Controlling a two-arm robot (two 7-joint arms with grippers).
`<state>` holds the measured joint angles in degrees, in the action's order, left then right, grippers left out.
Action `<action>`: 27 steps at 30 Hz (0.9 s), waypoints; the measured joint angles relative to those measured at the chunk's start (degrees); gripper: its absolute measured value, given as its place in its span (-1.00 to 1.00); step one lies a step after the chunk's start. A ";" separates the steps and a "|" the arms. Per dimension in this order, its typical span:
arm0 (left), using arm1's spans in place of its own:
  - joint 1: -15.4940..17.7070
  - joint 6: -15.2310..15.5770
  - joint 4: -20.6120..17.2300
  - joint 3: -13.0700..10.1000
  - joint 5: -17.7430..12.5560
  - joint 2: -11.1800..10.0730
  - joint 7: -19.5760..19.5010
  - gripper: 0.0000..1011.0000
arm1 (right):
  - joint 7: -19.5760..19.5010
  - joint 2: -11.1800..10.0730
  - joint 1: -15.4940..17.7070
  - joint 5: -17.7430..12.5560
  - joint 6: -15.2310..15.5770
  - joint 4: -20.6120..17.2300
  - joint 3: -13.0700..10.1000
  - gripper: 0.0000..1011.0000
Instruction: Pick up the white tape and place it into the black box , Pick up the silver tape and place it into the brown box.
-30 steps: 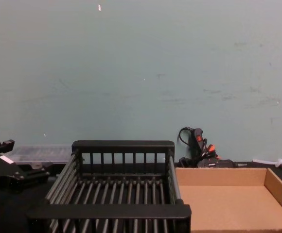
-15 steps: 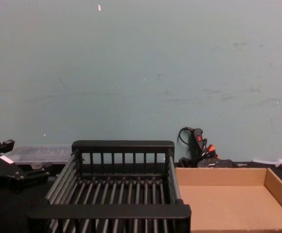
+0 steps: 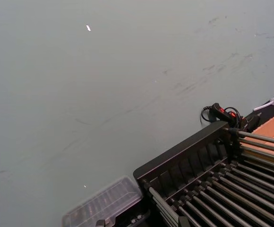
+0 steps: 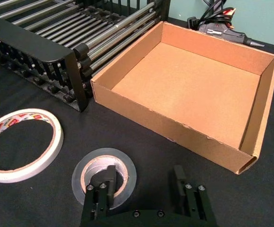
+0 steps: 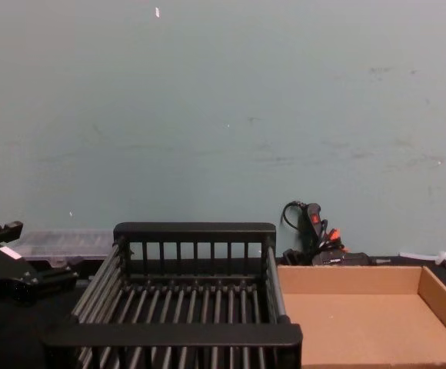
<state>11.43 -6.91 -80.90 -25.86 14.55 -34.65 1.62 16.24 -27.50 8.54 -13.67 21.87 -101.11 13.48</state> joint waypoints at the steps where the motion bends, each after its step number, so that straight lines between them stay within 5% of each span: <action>1: 0.00 0.00 0.00 0.00 0.00 0.00 0.00 0.98 | 0.00 0.00 0.00 0.00 0.00 0.00 0.00 0.50; 19: 0.00 0.00 0.00 0.00 0.00 0.00 0.00 0.98 | -0.05 -0.03 0.00 -0.09 -0.03 0.00 0.01 -0.65; 27: 0.00 0.00 0.00 0.00 0.00 0.00 0.00 0.98 | -0.05 -0.03 0.00 -0.09 -0.03 0.01 0.01 -0.71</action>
<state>11.43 -6.91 -80.90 -25.86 14.55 -34.64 1.62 16.19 -27.53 8.54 -13.76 21.84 -101.11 13.50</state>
